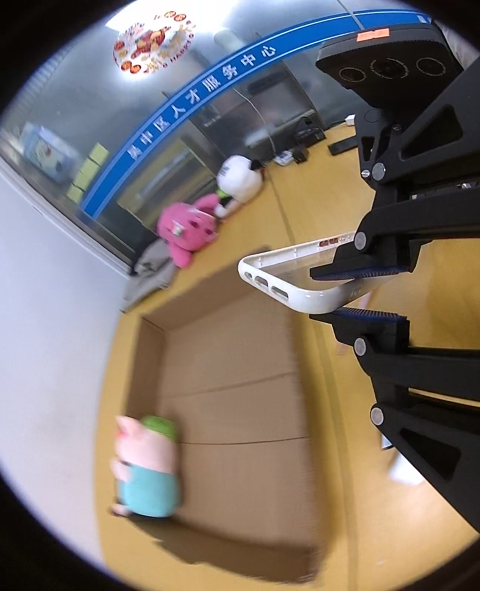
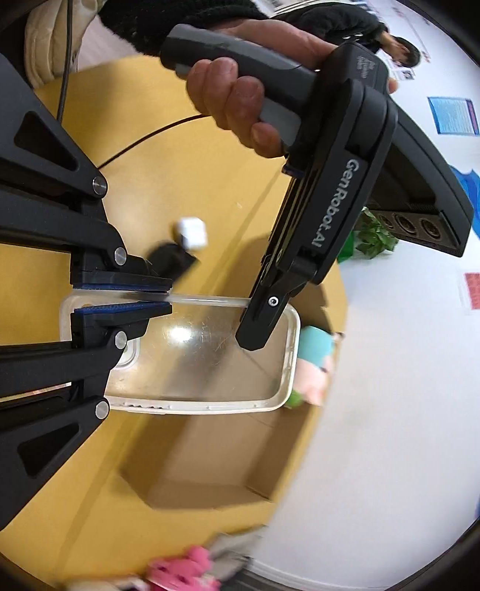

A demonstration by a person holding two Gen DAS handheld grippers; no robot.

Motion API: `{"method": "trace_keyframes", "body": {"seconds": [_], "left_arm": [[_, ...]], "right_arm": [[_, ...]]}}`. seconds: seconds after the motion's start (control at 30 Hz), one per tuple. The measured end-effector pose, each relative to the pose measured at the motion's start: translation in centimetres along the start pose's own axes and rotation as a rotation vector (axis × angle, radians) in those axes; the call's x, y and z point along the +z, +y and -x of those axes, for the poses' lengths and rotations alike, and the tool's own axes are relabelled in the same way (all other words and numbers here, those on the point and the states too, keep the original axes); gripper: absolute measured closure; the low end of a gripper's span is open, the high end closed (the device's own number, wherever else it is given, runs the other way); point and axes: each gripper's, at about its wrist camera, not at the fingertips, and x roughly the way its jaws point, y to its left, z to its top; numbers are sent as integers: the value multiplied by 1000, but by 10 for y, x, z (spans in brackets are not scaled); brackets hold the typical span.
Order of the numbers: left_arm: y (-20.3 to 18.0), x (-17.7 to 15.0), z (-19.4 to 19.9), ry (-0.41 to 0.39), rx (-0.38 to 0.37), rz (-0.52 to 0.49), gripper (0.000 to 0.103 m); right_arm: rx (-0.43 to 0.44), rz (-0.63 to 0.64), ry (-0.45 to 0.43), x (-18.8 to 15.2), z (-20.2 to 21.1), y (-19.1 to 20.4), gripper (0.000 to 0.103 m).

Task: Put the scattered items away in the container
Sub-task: 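Carry the phone case with the left gripper toward the box, then lower the phone case into the box and open the left gripper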

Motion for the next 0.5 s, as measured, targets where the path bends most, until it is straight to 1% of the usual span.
{"method": "trace_keyframes", "body": {"seconds": [0.17,0.27,0.4,0.5], "left_arm": [[-4,46,6,-47,-13,-49,90],[-2,74,3,-62,-40,-65,91],[8,112,-12,-53,-60,-71,91],[23,142,-35,-37,-74,-60,91]], "right_arm": [[-53,97,-29,42,-3,-18,97],[-78,135,-33,67,-9,-35,97],[-71,139,-22,89,-19,-63,98],[-75,140,-5,107,-39,-89,98]]}}
